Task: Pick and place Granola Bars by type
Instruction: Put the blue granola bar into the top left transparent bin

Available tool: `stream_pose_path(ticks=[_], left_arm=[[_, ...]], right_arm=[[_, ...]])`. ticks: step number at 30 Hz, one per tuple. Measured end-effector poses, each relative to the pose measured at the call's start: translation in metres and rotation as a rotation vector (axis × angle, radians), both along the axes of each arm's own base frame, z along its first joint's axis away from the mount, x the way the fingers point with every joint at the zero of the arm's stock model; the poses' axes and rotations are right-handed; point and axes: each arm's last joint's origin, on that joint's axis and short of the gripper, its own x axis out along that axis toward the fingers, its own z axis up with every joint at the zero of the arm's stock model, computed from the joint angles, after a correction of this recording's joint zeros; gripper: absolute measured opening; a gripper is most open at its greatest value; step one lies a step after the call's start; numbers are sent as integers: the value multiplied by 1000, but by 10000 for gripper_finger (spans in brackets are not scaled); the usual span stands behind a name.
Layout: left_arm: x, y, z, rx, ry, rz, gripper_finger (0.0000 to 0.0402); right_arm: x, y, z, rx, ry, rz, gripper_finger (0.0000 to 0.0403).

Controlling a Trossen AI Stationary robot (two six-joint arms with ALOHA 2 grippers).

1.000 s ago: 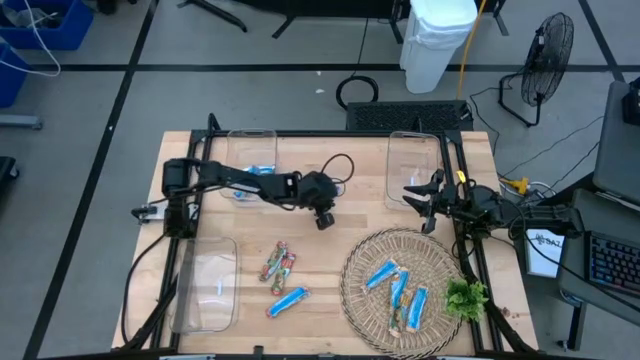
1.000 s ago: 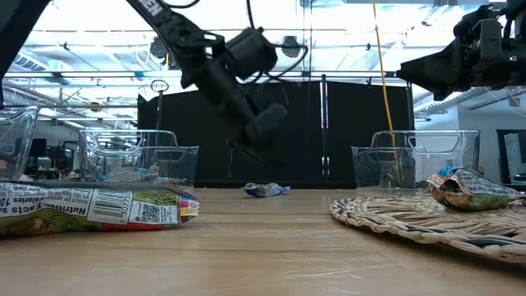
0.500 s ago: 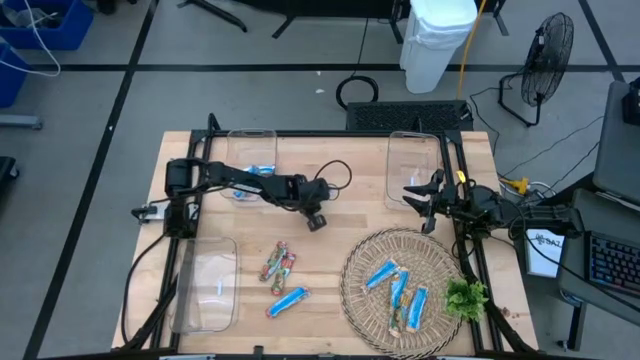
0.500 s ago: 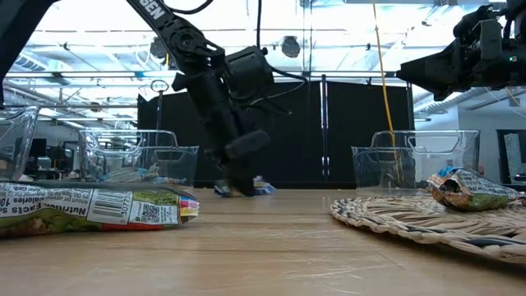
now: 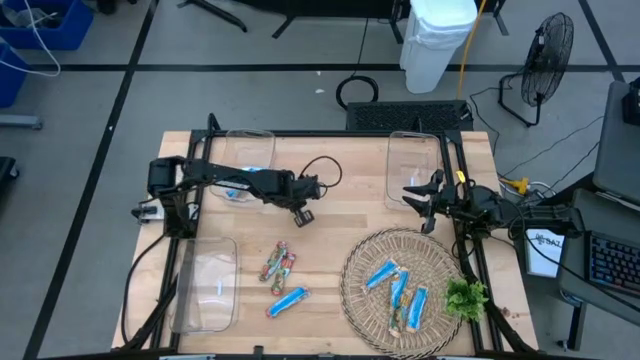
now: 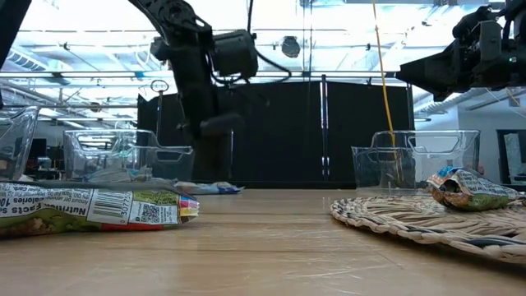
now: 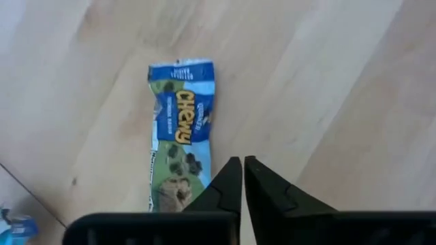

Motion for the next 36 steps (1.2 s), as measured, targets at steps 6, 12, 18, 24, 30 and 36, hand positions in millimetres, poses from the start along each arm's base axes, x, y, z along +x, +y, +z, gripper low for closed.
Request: stream_pose_path(ticks=[6, 12, 18, 24, 30, 36], left_arm=[[-1, 1, 5, 43, -13, 26, 54], [1, 4, -13, 98, 62, 32, 94], [3, 5, -24, 121, 102, 35, 137], [4, 8, -34, 117, 128, 44, 156], [4, 13, -35, 117, 128, 58, 152], [4, 13, -36, 112, 130, 46, 82]], right_arm=[[0, 0, 0, 0, 0, 1, 114], [0, 0, 0, 0, 0, 1, 114], [0, 0, 0, 0, 0, 1, 114], [0, 0, 0, 0, 0, 1, 114], [0, 0, 0, 0, 0, 1, 114], [0, 0, 0, 0, 0, 1, 114]])
